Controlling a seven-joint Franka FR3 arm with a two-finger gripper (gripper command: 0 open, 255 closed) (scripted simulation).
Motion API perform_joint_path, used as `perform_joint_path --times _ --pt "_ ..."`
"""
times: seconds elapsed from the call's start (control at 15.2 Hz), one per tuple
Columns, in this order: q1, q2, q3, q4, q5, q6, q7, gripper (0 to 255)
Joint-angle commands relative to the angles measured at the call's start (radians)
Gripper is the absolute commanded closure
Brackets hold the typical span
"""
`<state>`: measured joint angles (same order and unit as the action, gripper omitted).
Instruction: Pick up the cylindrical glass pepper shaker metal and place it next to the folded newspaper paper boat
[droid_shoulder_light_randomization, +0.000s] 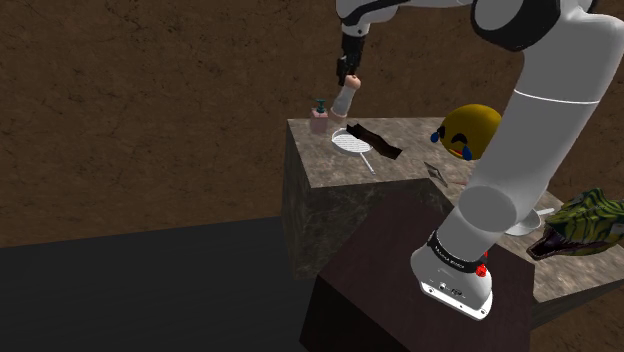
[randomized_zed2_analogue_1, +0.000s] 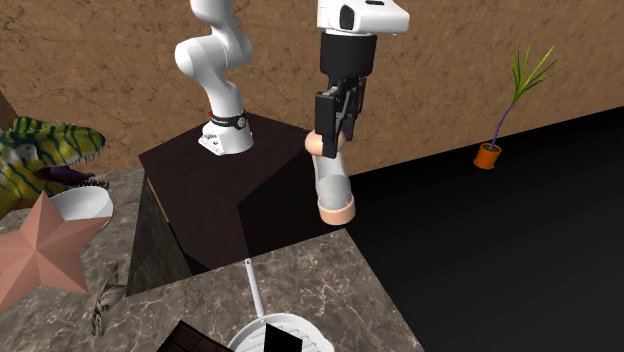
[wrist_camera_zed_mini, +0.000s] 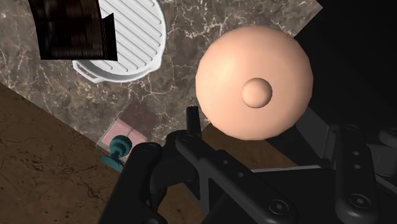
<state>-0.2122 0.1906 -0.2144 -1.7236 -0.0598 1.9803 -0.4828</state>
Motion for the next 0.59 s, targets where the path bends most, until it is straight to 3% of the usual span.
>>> perform_joint_path --times 0.0,0.53 --pt "-0.019 -0.041 -0.015 -0.071 -0.005 0.034 -0.033 255" --pt "-0.104 -0.140 -0.088 -0.254 -0.015 0.133 -0.184 255"
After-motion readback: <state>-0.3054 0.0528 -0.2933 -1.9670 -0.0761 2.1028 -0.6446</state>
